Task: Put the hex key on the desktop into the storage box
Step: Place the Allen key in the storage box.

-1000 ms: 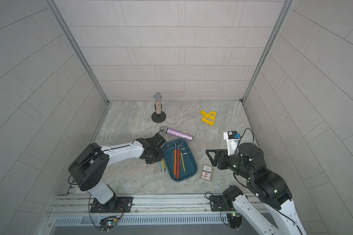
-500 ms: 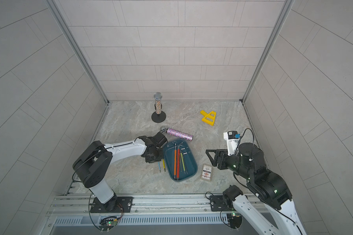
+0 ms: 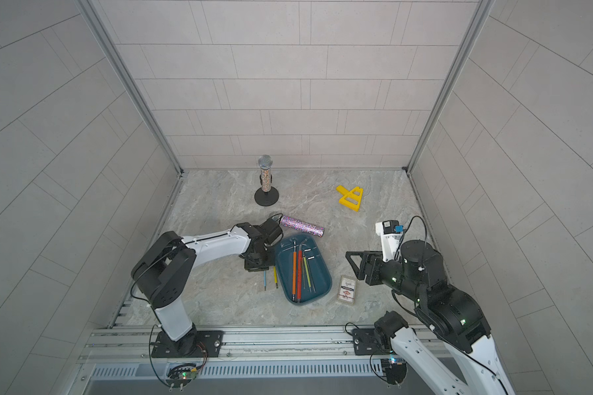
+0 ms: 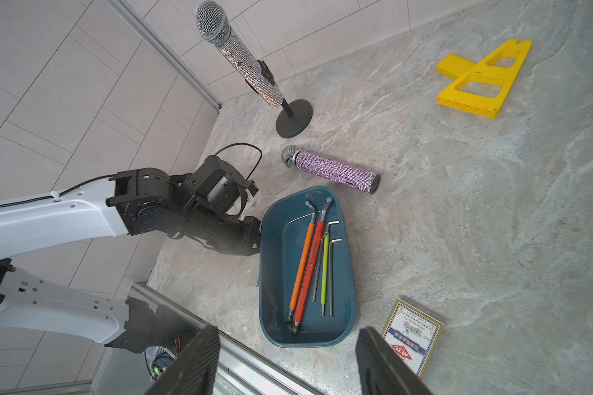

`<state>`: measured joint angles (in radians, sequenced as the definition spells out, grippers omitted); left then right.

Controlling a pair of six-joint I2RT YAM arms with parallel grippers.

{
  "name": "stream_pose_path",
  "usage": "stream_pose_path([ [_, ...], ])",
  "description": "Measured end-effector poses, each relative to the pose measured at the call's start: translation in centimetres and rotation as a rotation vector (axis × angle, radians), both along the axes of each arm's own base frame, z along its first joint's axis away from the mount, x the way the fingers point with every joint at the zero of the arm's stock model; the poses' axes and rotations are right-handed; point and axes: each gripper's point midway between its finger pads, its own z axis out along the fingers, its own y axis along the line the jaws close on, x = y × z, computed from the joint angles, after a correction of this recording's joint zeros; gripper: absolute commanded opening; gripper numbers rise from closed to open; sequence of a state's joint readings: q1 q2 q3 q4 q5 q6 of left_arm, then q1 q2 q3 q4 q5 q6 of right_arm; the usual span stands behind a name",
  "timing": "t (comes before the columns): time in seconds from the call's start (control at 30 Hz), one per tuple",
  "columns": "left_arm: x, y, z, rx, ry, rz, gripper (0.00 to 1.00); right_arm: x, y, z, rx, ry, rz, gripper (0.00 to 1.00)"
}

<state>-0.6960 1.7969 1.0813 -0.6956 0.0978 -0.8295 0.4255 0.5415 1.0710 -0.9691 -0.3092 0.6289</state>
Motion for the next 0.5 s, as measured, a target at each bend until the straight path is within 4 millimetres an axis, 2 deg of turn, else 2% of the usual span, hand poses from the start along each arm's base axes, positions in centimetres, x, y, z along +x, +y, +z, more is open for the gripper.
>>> stream_pose_path([
  [0.13,0.0,0.0,0.1,-0.004,-0.006,0.002,0.0,0.0,0.0,0.0,0.0,0.0,0.0,0.68],
  [0.27,-0.1,0.4,0.2,0.003,-0.015,0.009,0.0,0.0,0.0,0.0,0.0,0.0,0.0,0.68],
  [0.5,-0.2,3.1,1.6,0.105,-0.046,0.025,0.0,0.0,0.0,0.0,0.0,0.0,0.0,0.68],
])
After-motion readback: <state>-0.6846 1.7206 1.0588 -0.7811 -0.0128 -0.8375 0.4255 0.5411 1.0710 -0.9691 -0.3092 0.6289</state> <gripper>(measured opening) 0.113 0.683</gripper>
